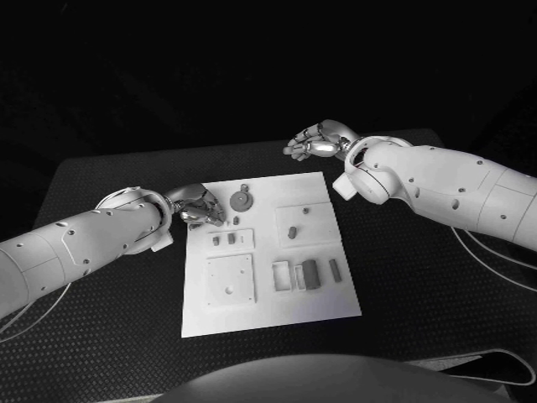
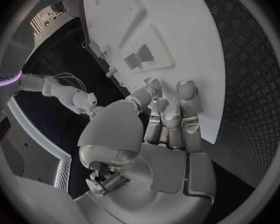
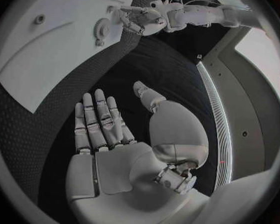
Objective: Assemble the parts on the task board
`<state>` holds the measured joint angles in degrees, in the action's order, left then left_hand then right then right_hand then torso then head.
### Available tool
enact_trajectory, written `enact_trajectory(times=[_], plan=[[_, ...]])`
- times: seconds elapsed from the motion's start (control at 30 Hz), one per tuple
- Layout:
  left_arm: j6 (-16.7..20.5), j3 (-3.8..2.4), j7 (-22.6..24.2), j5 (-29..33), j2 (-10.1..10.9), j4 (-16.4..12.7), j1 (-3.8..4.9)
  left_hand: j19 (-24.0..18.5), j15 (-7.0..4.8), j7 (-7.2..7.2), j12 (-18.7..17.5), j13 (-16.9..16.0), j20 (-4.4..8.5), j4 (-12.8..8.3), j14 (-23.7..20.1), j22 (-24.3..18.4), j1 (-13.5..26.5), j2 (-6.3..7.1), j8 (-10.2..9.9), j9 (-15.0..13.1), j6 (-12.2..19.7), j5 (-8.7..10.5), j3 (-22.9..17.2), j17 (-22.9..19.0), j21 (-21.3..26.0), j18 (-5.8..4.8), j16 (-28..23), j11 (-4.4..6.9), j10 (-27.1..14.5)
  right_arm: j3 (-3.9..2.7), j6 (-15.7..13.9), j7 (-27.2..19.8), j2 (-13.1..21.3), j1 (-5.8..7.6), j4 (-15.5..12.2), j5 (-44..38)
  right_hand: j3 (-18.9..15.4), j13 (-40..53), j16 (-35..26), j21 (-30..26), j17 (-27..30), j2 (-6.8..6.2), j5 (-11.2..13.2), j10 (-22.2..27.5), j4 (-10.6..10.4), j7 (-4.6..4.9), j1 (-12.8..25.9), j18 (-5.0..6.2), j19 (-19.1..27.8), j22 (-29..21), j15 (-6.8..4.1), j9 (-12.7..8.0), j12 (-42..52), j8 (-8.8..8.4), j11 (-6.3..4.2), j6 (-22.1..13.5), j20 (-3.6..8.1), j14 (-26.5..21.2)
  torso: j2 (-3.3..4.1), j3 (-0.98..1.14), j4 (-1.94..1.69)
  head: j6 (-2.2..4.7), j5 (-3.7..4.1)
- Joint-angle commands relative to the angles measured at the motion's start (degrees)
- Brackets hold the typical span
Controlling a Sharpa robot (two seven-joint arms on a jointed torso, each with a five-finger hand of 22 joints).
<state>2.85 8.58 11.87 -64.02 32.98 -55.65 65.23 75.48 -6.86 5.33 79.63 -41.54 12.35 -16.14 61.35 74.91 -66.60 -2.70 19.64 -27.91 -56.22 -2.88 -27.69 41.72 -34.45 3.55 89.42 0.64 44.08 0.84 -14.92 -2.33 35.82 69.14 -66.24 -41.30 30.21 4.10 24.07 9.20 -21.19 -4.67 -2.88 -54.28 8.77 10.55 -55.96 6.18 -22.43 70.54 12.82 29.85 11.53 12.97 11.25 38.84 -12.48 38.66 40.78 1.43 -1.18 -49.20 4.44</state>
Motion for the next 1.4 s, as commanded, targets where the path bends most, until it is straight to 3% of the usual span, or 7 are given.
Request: enact_trajectory(times=[0.03, 0.57, 0.77, 0.97, 1.1, 1.23, 1.4], plan=[[-0.3, -0.03, -0.4, -1.3, 0.0, -0.1, 0.01, 0.0, -0.16, 0.06, 0.4, -0.1, 0.22, -0.2, -0.2, 1.4, 0.1, 0.51, 0.0, 0.0, 0.5, 0.10, -0.3, 0.1, -0.4, 1.75, 0.3, 0.17, -0.3, -0.01, 0.7, -0.4, 0.0, -0.03, 0.0, -0.1, 0.0, -0.1, -0.3, -0.2, 0.0, -0.12, 0.1, -0.3, -0.4, 3.71, 0.4, 0.11, -0.5, 0.1, 0.07, -0.1, -0.4, 0.33, -0.07, -0.5, -0.01, 0.4, 0.01, 0.03, 0.00, -0.01, -0.02], [1.0, -0.06, -0.2, -0.7, 0.2, 0.1, 0.01, 0.0, -0.13, 0.14, 0.4, 0.0, 0.19, -0.2, -0.2, 1.3, 0.0, 0.71, -0.1, 0.0, 0.7, 0.11, -0.4, 0.0, -0.5, 1.77, 0.3, 0.13, -0.3, -0.01, 0.6, -0.4, 0.0, -0.06, 0.0, -0.1, 0.0, -0.1, -0.3, -0.3, 0.0, -0.13, 0.1, -0.3, -0.4, 3.71, 0.4, 0.12, -0.5, 0.1, 0.07, -0.1, -0.4, 0.35, -0.07, -0.5, -0.01, 0.4, 0.01, 0.08, 0.05, 0.18, -0.11], [2.5, -0.12, 0.3, 2.3, 0.2, 0.5, 0.03, -0.2, 0.38, 0.76, -1.0, 0.9, -0.11, 0.1, -0.1, 1.2, 0.5, 1.48, -1.2, 0.4, 2.7, 0.09, -0.5, -0.2, -0.5, 1.90, 0.1, -0.43, -0.7, -0.01, 0.6, -0.5, -0.2, -0.09, 0.1, -0.1, 0.0, -0.1, -0.3, -0.3, 0.0, -0.12, 0.1, -0.3, -0.4, 3.71, 0.3, 0.12, -0.5, 0.1, 0.07, -0.1, -0.4, 0.36, -0.07, -0.5, -0.01, 0.4, 0.02, 0.11, 0.15, 0.34, -0.04], [3.5, -0.23, -0.2, 4.6, 1.0, -0.2, 0.21, -0.8, 1.78, 2.11, -10.0, 7.5, -1.42, 0.0, -0.5, 0.9, 2.1, 3.37, -2.0, 0.6, 4.2, -0.04, -0.5, -0.7, 0.0, 2.95, -1.0, -1.79, 0.0, -0.01, 0.5, -0.4, -0.1, -0.11, 0.1, -0.1, 0.0, -0.1, -0.3, -0.3, 0.0, -0.11, 0.1, -0.3, -0.4, 3.71, 0.3, 0.13, -0.5, 0.2, 0.07, -0.1, -0.4, 0.37, -0.07, -0.5, -0.01, 0.4, 0.00, 0.14, 0.09, 0.44, 0.10], [3.4, -0.27, -1.1, 6.3, 1.2, -0.7, 1.07, -1.0, 2.67, 3.14, -16.8, 11.9, -2.43, 0.2, -0.6, 0.5, 3.4, 4.24, -2.3, 0.6, 5.0, 0.22, 0.0, -1.1, 1.0, 3.62, -2.2, -2.98, 2.4, -0.01, 0.5, -0.4, -0.1, -0.11, 0.1, -0.1, 0.0, -0.1, -0.3, -0.3, 0.0, -0.11, 0.1, -0.3, -0.4, 3.71, 0.3, 0.13, -0.5, 0.2, 0.07, -0.1, -0.4, 0.37, -0.07, -0.5, -0.01, 0.4, -0.04, 0.19, 0.07, 0.54, 0.09], [2.7, -0.28, -4.3, 6.3, 1.6, -2.1, 2.67, -1.1, 3.48, 3.69, -24.9, 16.7, -3.12, 0.4, -0.2, 0.2, 6.5, 5.16, -2.5, 0.5, 5.8, -0.12, 2.1, -1.8, 1.9, 4.21, -3.4, -3.54, 4.1, -0.01, 0.5, -0.4, -0.1, -0.11, 0.4, -0.1, 0.0, -0.1, -0.3, -0.3, 0.0, -0.11, 0.1, -0.3, -0.4, 3.71, 0.3, 0.13, -0.5, 0.2, 0.07, -0.1, -0.4, 0.38, -0.07, -0.5, -0.02, 0.4, 0.00, 0.16, 0.07, 0.67, 0.10], [0.2, -0.26, -11.4, 4.8, 2.0, -4.1, 4.92, -1.7, 3.52, 3.84, -28.0, 18.5, -3.47, 3.5, -0.3, -0.2, 14.2, 5.80, -2.5, 0.4, 6.0, 0.10, 6.1, -2.3, 2.9, 4.23, -4.3, -3.64, 6.3, -0.01, 0.5, -0.4, 0.0, -0.10, 0.5, 0.0, 0.0, -0.1, -0.3, -0.3, 0.0, -0.11, 0.1, -0.3, -0.4, 3.71, 0.3, 0.13, -0.5, 0.2, 0.07, -0.1, -0.4, 0.38, -0.07, -0.5, -0.02, 0.4, -0.02, 0.20, 0.08, 0.78, 0.04]])
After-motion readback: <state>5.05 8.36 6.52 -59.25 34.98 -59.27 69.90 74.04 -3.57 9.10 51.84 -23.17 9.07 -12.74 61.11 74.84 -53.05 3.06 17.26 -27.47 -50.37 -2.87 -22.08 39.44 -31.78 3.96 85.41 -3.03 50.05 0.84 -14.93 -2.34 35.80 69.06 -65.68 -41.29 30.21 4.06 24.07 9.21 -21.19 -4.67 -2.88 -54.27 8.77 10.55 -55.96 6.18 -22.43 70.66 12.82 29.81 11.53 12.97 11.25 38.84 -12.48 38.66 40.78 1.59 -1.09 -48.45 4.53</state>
